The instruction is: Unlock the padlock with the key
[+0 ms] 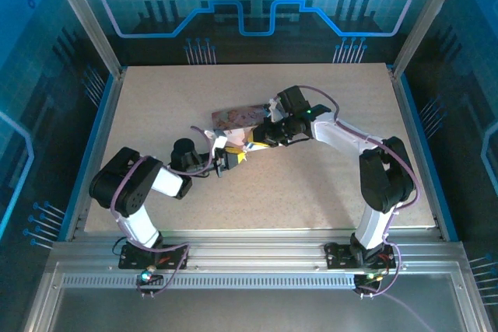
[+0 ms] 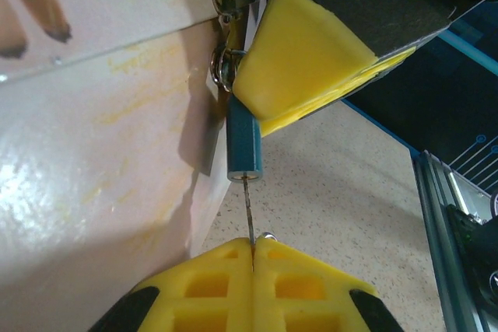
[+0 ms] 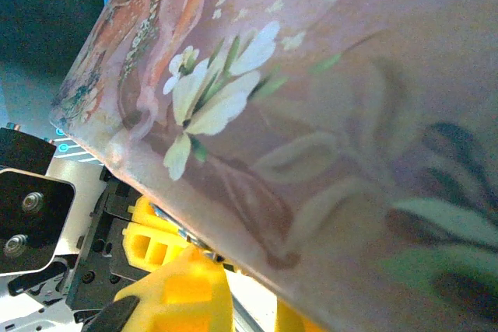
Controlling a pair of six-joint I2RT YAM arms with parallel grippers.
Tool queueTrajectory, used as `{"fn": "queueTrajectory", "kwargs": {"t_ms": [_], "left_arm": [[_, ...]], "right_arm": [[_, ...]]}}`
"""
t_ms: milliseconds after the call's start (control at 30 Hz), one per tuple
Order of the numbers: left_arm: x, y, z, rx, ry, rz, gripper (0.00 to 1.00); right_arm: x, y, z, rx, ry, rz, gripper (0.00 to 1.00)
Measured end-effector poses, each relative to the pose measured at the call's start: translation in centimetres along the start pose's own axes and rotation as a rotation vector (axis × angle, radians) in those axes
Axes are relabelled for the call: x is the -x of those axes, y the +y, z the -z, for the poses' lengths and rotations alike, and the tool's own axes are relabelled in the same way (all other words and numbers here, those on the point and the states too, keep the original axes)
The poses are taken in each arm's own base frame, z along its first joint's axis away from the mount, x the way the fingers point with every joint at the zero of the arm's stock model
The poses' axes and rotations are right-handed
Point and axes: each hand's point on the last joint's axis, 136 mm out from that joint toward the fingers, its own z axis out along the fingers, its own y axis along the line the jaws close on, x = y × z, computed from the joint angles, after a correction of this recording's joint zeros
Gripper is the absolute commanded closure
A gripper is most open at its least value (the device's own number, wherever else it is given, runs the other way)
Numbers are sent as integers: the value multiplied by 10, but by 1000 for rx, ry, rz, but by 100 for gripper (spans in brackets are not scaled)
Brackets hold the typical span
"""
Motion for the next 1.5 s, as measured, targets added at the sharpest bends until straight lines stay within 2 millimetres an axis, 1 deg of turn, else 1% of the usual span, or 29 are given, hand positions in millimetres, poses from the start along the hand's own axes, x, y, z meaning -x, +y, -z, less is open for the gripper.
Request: {"fn": "queueTrajectory", "kwargs": {"t_ms": [233,300,400,600,733,867,933,1033,1067,1167,1233,1300,1400,1500], "left_arm": [[0,6,-1,27,1,21,100],[1,10,-1,48,-5,39,100],[3,14,-2,68,-19,60,100],[3,15,-6,100,-27,64,100],[1,20,-6,128,-29,63,100],[-3,23,-4,147,-24,65,100],[-7,25,-4,155,-16,71,100],[-21,30,-5,169,8,90,100],[-27,32,-5,173,20,100,100],[-42,36,-3,195,45,121,100],[-43,36,-3,198,43,110,100],[-42,36,-2,200,37,95,100],[-43,36,-2,205,35,88,100],[-44,36,-1,213,37,85,100]], "right_arm": [[-2,0,-2,19,6,-9,100],[-1,3,-2,33,3,-3,100],[-7,11,-3,58,25,9,100],[-14,18,-4,58,35,25,100],[-12,15,-1,28,7,26,100],[-15,5,3,-30,-32,11,100],[-18,0,3,-63,-53,0,95],[-25,-10,-1,-112,-82,-27,83],[-28,-13,-3,-125,-92,-39,77],[-38,-25,-12,-165,-112,-82,54],[-42,-30,-17,-181,-122,-104,45],[-42,-29,-22,-186,-140,-111,40],[-37,-27,-29,-182,-169,-122,39],[-31,-33,-41,-192,-189,-146,38]]}}
